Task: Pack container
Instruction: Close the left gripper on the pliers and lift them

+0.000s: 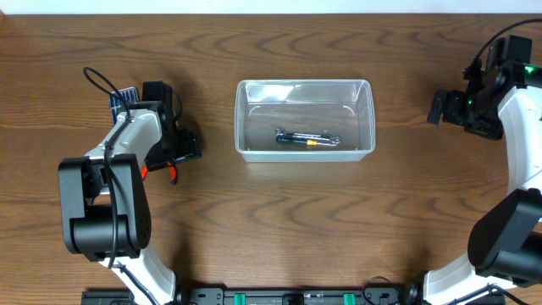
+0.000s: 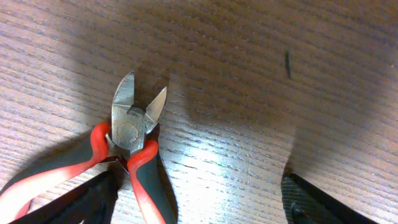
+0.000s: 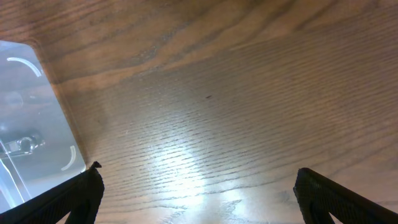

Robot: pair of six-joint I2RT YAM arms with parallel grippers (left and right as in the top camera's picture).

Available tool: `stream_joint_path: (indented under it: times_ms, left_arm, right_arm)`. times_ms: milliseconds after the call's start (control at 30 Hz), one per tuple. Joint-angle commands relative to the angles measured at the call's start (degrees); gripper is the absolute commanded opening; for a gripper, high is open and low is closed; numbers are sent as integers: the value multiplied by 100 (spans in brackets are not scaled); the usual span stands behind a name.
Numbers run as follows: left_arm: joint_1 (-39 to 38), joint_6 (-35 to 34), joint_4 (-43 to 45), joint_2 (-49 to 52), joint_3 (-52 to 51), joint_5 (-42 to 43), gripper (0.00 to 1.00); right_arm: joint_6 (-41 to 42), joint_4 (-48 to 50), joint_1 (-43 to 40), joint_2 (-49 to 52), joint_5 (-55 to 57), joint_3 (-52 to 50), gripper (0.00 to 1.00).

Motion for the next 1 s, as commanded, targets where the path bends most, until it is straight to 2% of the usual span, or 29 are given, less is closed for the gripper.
stream_joint_path:
  times_ms: [0,200,467,667,900,967]
  left_arm:
    - [24,-55,-11,219,-238,-2,75]
    - [24,-55,-11,219,-238,-2,63]
    - [24,-55,-9,219,-238,-2,42]
    - [24,-52,-9,219,-238,-2,33]
    - [24,-52,-7,219,-238,-2,29]
    - [24,-52,-7,219,-238,-2,23]
  right_arm:
    - [-72,-7,42,15,-37,-35,99]
    - [-72,-26,42,15,-37,-35,99]
    - [-72,-24,42,15,-37,-35,99]
    - [-72,-24,42,15,-35,-35,99]
    - [-72,-24,42,15,-35,-35,99]
    - [-72,-24,42,15,-35,-35,99]
